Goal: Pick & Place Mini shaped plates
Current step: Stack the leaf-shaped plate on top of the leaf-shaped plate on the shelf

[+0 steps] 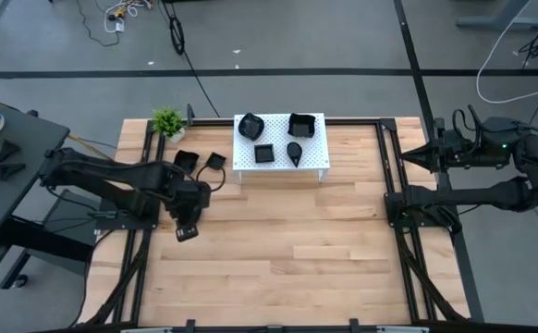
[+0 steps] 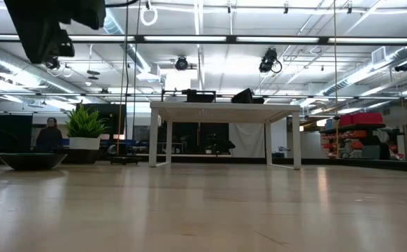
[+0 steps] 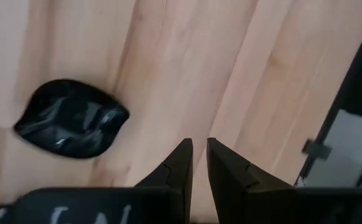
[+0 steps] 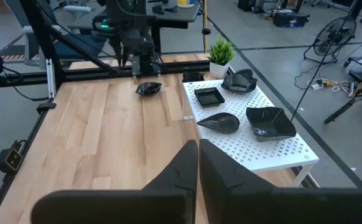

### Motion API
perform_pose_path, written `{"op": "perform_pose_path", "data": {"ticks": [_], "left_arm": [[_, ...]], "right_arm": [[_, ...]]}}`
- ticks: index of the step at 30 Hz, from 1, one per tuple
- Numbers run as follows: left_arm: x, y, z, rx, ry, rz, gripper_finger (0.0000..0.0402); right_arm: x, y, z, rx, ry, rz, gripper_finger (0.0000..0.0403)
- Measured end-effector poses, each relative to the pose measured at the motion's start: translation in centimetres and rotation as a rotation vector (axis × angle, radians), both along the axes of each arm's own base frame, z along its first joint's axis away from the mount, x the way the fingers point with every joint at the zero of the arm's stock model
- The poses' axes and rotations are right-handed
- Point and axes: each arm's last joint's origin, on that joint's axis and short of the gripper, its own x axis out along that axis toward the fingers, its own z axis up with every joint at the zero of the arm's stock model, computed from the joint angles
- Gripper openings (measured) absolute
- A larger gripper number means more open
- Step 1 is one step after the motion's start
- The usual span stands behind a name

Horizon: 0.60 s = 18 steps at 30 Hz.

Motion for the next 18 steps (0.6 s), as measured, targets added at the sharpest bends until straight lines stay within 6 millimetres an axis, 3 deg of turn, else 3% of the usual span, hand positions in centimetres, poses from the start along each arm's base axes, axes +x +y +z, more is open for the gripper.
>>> {"op": "perform_pose_path", "data": {"ticks": [7,18], "left_arm": [[-1.2,1.0,1.5,0.062,0.017,-0.099,0.0051],[-1.5,2.9,1.6,0.242,-0.01,-0.268,0.0051]], "right_arm": [[0.0,0.0,0.0,0.0,0.0,0.0,0.002],[0.0,0.0,0.0,0.0,0.0,0.0,0.002]]}}
